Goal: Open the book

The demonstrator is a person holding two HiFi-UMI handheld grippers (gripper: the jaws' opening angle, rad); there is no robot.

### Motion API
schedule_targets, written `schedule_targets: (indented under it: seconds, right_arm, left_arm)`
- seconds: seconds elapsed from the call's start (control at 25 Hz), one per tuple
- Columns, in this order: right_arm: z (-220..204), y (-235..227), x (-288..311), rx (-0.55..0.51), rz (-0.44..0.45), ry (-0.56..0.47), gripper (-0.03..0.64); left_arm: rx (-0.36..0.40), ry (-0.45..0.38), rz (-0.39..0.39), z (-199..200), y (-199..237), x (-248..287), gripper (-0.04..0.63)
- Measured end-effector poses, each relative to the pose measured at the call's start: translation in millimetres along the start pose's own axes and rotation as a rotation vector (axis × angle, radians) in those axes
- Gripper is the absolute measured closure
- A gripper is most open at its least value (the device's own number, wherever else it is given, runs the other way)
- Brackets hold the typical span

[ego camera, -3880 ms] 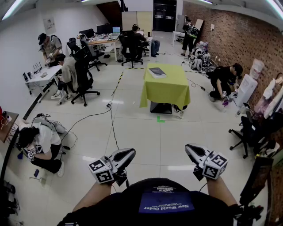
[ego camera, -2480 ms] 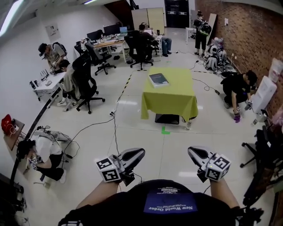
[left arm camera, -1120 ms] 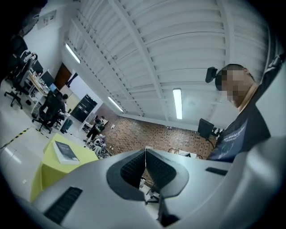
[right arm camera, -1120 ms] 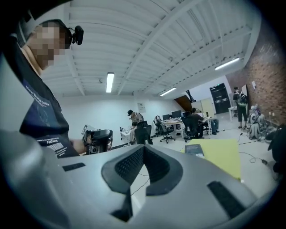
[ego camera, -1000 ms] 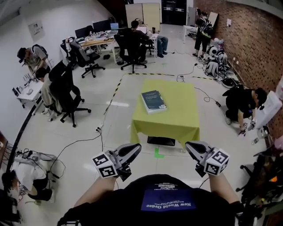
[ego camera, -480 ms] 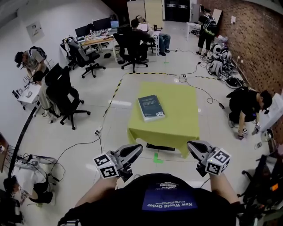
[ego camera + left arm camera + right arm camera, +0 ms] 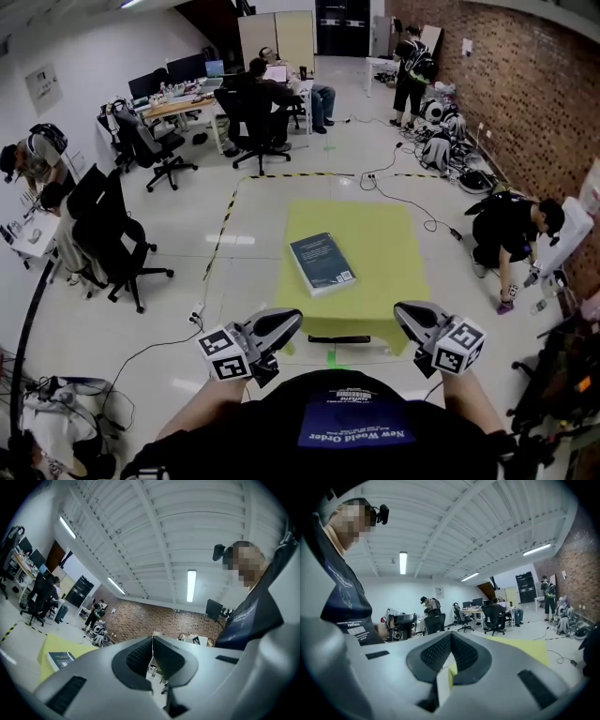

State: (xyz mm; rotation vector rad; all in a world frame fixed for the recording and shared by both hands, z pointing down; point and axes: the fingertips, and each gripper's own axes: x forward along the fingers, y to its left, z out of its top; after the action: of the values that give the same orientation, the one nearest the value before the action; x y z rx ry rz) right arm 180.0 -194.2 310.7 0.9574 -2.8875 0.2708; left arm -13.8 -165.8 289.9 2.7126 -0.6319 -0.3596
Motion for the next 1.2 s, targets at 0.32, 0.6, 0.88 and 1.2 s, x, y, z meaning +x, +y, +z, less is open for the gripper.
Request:
schedule_targets:
  seconds: [0.32, 0.6, 0.88, 1.2]
  right_arm:
    - [-1, -14, 68, 0.026, -0.056, 0.008, 0.632]
    - [-5, -76, 83, 0.053, -0.042, 0.016, 0.63]
    - [0, -168, 96, 0.015, 0.115, 0.021, 0.63]
    - [-5, -222, 134, -0.045, 0.307, 0.092, 0.631]
  left_arm:
    - [-0.046, 0.024, -0.039, 21, 86, -12, 0.589]
    - [-0.073, 0.05, -0.024, 10, 123, 31, 0.589]
    - [-0.052, 0.016, 0.064, 12, 157, 123, 0.589]
    - [-0.06, 0.021, 0.205, 10, 179, 170, 0.589]
